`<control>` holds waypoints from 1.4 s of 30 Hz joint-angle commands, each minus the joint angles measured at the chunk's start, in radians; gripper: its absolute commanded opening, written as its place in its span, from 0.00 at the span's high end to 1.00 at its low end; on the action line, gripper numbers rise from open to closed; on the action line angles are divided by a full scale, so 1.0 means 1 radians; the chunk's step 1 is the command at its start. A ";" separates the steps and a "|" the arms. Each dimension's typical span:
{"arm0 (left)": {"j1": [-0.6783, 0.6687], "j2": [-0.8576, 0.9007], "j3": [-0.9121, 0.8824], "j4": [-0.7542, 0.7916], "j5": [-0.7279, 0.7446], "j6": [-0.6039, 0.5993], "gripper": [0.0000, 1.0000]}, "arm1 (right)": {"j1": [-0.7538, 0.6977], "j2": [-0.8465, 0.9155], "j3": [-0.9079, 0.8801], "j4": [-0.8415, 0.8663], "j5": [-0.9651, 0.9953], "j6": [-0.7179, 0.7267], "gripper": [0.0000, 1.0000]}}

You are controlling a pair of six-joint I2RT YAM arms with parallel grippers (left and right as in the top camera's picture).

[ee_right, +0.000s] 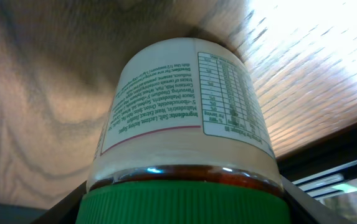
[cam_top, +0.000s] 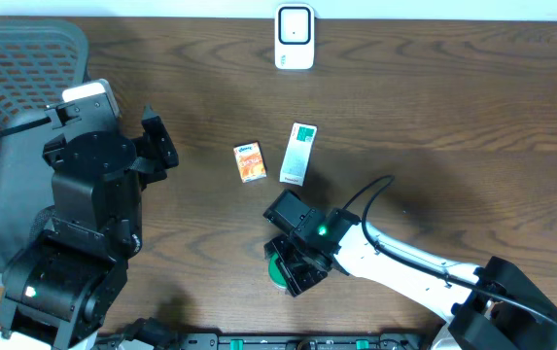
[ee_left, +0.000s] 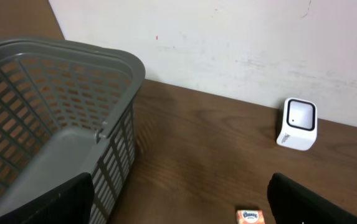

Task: Scan the item barcode

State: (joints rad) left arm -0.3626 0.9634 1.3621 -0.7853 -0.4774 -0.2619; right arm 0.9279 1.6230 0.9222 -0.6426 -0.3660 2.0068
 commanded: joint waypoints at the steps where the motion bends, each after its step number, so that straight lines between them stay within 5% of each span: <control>1: 0.002 -0.004 -0.010 0.000 -0.010 -0.005 0.11 | 0.001 0.008 -0.004 -0.029 0.028 -0.100 0.42; 5: 0.002 -0.004 -0.010 0.000 -0.010 -0.005 0.11 | 0.000 0.008 -0.004 0.011 0.063 -0.296 0.42; 13: 0.002 -0.004 -0.010 0.000 -0.010 -0.005 0.11 | -0.078 0.008 -0.004 0.074 0.097 -0.999 0.30; 17: 0.002 -0.004 -0.010 0.000 -0.010 -0.005 0.11 | -0.134 0.008 -0.004 0.057 0.096 -1.218 0.28; 27: 0.002 -0.004 -0.010 0.000 -0.010 -0.005 0.11 | -0.240 0.008 -0.004 -0.033 0.104 -1.413 0.27; 35: 0.002 -0.004 -0.010 0.000 -0.010 -0.005 0.11 | -0.240 0.008 0.008 -0.064 0.144 -1.507 0.16; 38: 0.002 -0.004 -0.010 0.000 -0.010 -0.005 0.11 | -0.240 0.008 0.032 -0.099 0.144 -1.507 0.01; 42: 0.002 -0.004 -0.010 0.000 -0.010 -0.005 0.11 | -0.240 0.008 0.081 -0.177 0.145 -1.508 0.01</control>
State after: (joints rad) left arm -0.3626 0.9634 1.3621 -0.7853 -0.4774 -0.2619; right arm 0.6918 1.6226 0.9516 -0.7937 -0.2317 0.5217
